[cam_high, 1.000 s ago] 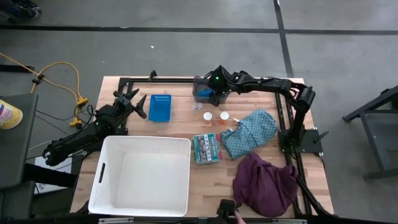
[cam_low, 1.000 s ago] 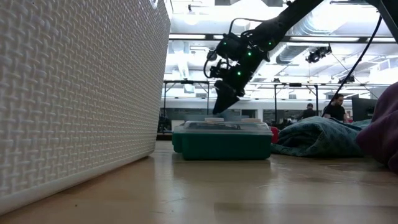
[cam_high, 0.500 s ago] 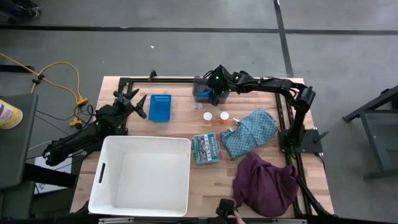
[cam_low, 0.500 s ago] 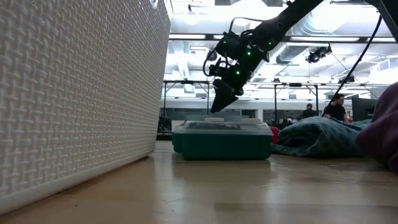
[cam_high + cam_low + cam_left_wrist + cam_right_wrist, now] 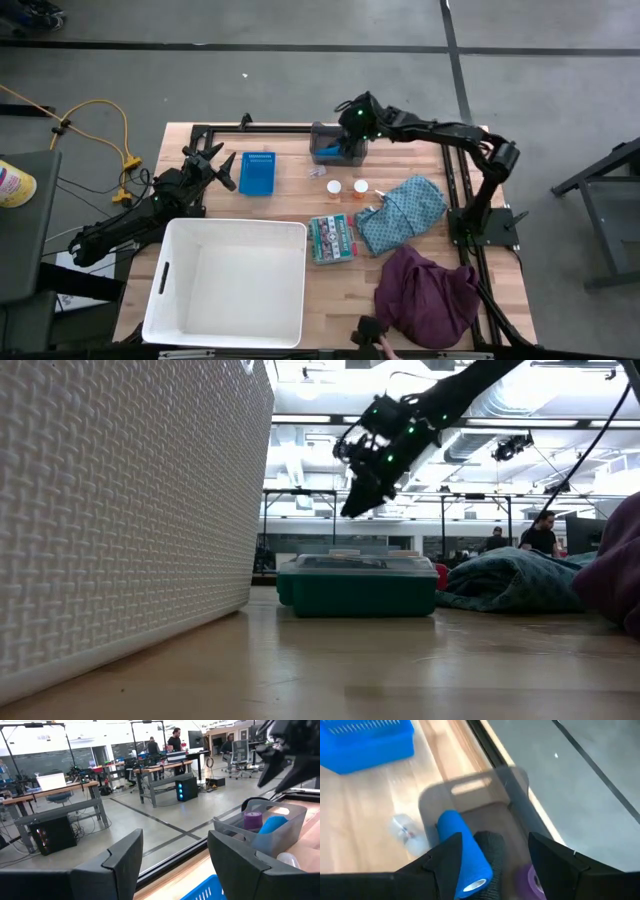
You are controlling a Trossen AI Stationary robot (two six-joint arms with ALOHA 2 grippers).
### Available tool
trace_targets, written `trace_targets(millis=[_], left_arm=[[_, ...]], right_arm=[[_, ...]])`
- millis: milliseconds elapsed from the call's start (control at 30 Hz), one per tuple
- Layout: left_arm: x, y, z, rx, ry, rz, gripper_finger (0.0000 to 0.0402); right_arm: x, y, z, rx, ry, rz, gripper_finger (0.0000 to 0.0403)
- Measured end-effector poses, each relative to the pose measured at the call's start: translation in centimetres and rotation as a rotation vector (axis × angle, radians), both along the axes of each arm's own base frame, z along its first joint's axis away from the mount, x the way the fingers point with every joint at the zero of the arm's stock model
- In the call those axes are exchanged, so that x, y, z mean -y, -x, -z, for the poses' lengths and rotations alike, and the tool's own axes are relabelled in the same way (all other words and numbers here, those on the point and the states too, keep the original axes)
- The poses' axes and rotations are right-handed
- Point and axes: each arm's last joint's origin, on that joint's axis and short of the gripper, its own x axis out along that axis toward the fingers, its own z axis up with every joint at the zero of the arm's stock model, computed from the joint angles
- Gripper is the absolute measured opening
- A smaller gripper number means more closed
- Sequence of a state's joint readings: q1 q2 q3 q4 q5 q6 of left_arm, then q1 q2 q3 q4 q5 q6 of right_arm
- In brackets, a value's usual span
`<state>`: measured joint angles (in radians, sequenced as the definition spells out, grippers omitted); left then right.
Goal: Pick & place medical supplies in basket/bin
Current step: Put the orange pill bottle into the blue bin
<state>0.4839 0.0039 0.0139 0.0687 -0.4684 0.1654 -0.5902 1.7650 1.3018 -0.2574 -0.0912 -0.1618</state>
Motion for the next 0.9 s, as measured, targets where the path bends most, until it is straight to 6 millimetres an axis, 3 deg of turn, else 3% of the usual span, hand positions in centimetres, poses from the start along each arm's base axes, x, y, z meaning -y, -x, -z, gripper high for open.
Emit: trace_targets(millis=[300, 900], left_arm=[[0.0, 0.0, 0.0, 0.001, 0.000, 0.000, 0.0216], [0.0, 0.0, 0.0, 0.000, 0.000, 0.000, 0.0216]], right_arm=[[-0.5, 2.2, -3.3, 0.035, 0.009, -0.056, 0.0216], [-2.1, 2.0, -2.6, -0.027, -0.086, -0.094, 0.0216]])
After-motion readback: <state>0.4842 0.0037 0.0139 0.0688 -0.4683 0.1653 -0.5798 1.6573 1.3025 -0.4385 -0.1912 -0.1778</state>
